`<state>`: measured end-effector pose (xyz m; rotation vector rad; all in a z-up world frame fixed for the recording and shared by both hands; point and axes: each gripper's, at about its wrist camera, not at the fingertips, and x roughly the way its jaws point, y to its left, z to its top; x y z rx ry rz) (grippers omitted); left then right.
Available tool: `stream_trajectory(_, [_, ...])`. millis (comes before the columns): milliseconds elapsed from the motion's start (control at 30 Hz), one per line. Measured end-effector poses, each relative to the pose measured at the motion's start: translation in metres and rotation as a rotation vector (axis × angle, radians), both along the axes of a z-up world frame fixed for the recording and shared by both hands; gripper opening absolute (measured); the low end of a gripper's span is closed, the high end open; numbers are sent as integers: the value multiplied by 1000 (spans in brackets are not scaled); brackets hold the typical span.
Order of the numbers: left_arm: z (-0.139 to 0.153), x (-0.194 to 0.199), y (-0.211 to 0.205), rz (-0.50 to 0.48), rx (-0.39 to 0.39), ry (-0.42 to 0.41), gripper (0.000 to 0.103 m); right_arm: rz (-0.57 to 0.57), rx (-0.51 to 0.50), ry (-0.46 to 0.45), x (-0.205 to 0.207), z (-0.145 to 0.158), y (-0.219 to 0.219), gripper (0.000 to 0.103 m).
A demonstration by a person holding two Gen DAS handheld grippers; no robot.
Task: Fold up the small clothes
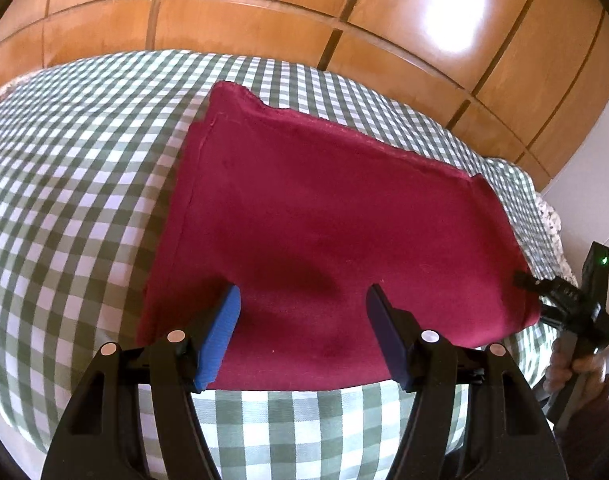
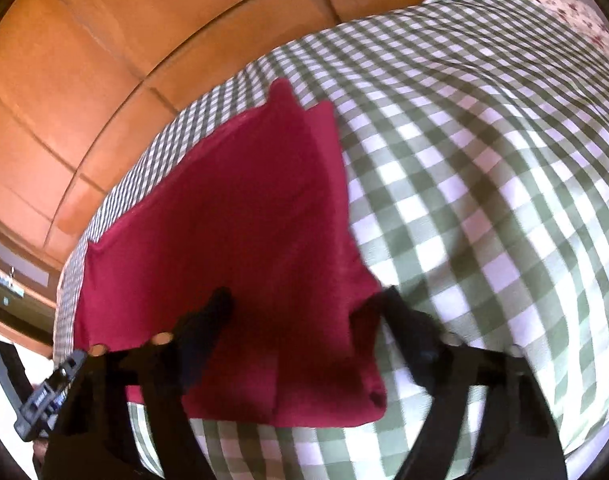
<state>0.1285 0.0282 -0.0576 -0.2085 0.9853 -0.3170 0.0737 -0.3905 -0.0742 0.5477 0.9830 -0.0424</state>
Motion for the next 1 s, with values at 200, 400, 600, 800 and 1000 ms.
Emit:
stream_trajectory(200, [1, 2, 3, -7, -28, 12, 64, 53, -40, 1, 1, 16, 20, 32])
stream_trajectory(400, [6, 11, 21, -18, -195, 55, 64, 171, -58, -97, 5, 57, 65, 27])
stream_trajectory(600, [26, 23, 23, -80, -354, 45, 73, 348, -111, -141, 18, 72, 141, 24])
stream_trajectory(800, [41, 41, 1, -168, -429, 50, 78, 490, -222, -134, 20, 55, 204, 24])
stream_trajectory(1000, [40, 65, -37, -245, -404, 85, 78, 530, -336, -158, 15, 44, 222, 23])
